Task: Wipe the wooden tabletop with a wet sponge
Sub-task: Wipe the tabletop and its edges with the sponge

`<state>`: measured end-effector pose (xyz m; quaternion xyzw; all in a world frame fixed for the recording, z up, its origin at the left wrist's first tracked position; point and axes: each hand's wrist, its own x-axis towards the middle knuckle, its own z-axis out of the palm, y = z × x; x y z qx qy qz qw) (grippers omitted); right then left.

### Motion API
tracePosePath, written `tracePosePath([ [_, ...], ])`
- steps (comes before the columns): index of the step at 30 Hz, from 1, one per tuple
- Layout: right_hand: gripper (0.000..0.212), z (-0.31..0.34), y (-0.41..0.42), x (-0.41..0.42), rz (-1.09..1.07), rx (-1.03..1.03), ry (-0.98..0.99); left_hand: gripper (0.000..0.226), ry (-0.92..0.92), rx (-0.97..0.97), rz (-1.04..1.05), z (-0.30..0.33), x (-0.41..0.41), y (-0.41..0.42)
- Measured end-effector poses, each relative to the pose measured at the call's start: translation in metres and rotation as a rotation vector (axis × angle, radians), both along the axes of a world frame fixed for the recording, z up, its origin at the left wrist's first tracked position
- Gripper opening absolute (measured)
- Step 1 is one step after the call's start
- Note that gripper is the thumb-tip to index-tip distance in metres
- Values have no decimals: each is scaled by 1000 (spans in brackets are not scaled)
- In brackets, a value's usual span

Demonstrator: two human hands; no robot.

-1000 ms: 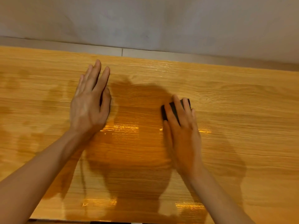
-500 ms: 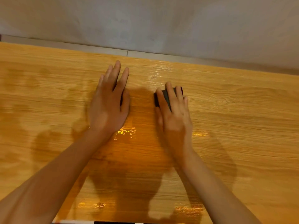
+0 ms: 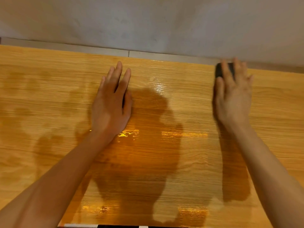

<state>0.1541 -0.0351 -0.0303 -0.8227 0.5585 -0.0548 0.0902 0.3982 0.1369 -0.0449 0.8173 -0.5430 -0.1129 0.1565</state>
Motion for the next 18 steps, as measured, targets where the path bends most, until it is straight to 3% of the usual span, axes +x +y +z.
tracePosePath([
  [3, 47, 2, -10, -6, -219, -8, -24, 52, -2, -40, -2, -2, 1, 1],
  [5, 47, -3, -6, 21, -239, 1, -42, 51, 15, -63, 3, -3, 2, 2],
  [10, 45, -17, 20, 95, 230, -45, -28, 52, 23, -101, 14, -7, 1, 5],
  [13, 48, -11, 0, 65, 326, 15, -61, 52, -5, -76, 19, -9, 3, 4],
  [18, 40, 3, -58, -29, 93, -4, 2, 52, -24, -48, 35, -11, 4, 4],
])
